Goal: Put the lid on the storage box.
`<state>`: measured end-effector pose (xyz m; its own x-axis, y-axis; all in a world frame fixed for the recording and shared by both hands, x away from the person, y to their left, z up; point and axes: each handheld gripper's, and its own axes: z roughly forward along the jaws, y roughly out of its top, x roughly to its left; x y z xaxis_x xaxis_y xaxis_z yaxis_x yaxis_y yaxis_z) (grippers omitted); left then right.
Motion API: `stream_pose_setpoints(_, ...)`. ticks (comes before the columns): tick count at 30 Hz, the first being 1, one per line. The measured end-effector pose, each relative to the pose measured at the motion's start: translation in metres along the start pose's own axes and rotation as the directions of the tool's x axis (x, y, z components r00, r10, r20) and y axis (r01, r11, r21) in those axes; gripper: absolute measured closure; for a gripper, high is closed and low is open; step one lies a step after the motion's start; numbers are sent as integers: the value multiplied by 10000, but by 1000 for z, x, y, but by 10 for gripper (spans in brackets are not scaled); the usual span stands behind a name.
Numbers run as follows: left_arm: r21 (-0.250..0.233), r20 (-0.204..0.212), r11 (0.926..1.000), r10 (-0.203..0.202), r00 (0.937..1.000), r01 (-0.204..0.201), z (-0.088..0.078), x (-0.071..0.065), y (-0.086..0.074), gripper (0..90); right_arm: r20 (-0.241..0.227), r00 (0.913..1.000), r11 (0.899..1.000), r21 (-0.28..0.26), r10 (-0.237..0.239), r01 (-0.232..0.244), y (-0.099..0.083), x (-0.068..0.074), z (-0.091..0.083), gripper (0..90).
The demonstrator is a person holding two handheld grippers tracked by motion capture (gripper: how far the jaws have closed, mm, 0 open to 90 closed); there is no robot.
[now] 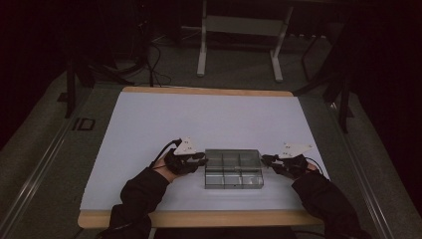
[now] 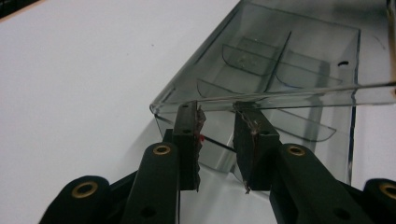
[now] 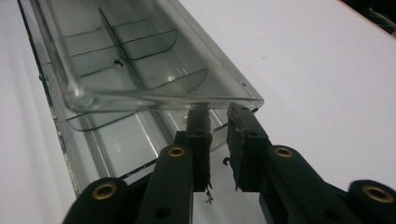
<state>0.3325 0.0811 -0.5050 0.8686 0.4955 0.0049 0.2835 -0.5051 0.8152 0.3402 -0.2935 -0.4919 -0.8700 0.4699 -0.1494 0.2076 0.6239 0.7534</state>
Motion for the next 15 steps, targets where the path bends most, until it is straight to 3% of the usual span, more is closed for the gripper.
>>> stream_pose_setpoints(2,136,10,9999,-102,9999,102,3,-1,-1,619,-54,10000,10000,70,27,-26,-2,1,2,749)
stream_pose_setpoints(8,256,-75,9995,-193,9998,195,5,-1,-3,506,-194,9995,9996,159,242,-239,-5,1,6,681)
stream_pose_setpoints(11,372,-32,9980,-508,9987,509,5,1,-5,475,-181,9993,9992,257,316,-311,-6,1,7,661)
stream_pose_setpoints(15,400,-64,9972,-634,9980,636,4,3,-9,467,-117,9989,9983,374,445,-440,-8,0,7,646)
